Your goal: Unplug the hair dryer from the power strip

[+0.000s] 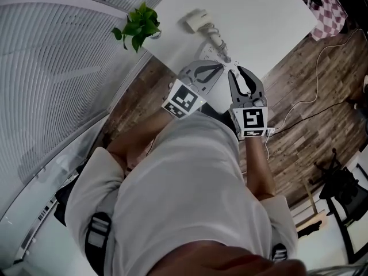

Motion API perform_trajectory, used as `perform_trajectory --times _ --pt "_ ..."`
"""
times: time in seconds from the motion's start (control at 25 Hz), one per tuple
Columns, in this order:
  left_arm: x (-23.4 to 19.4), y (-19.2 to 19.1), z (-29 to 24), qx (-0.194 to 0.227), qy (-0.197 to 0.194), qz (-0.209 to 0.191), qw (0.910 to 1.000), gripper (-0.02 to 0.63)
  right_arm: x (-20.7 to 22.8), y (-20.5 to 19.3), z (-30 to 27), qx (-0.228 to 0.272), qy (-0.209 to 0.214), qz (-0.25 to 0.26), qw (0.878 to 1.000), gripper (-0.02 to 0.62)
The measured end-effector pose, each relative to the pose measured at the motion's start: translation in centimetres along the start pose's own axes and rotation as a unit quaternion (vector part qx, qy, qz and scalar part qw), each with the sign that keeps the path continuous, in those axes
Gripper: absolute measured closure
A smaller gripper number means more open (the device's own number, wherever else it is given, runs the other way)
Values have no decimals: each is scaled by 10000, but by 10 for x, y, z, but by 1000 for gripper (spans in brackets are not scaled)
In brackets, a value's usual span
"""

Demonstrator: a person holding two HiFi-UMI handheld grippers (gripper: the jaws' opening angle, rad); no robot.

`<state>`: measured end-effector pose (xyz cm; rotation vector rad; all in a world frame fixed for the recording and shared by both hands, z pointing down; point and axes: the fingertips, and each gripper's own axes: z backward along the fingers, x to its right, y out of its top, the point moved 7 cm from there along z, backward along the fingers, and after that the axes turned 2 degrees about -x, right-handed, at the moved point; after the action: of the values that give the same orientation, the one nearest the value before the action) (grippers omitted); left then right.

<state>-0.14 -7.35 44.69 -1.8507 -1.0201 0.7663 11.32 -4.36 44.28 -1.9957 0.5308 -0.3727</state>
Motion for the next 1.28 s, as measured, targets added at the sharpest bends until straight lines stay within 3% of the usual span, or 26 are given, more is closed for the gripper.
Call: perform_trajectory --times 0.2,0.64,1.04,1.28 --pt "-18 -44 -21 -542 -1 -12 9985 577 7 -36 -32 -482 3 198 9986 460" --pt "-32 -123 -71 -1479 -142 -32 9889 577 17 -105 -85 -1350 116 427 9899 440" --pt "-40 -163 -112 -2021 -138 -381 9785 577 27 -144 -118 -1826 218 534 9815 439" --pt "-40 -165 -124 -2159 -169 -677 9739 577 29 -150 -126 -1887 317 644 9794 445"
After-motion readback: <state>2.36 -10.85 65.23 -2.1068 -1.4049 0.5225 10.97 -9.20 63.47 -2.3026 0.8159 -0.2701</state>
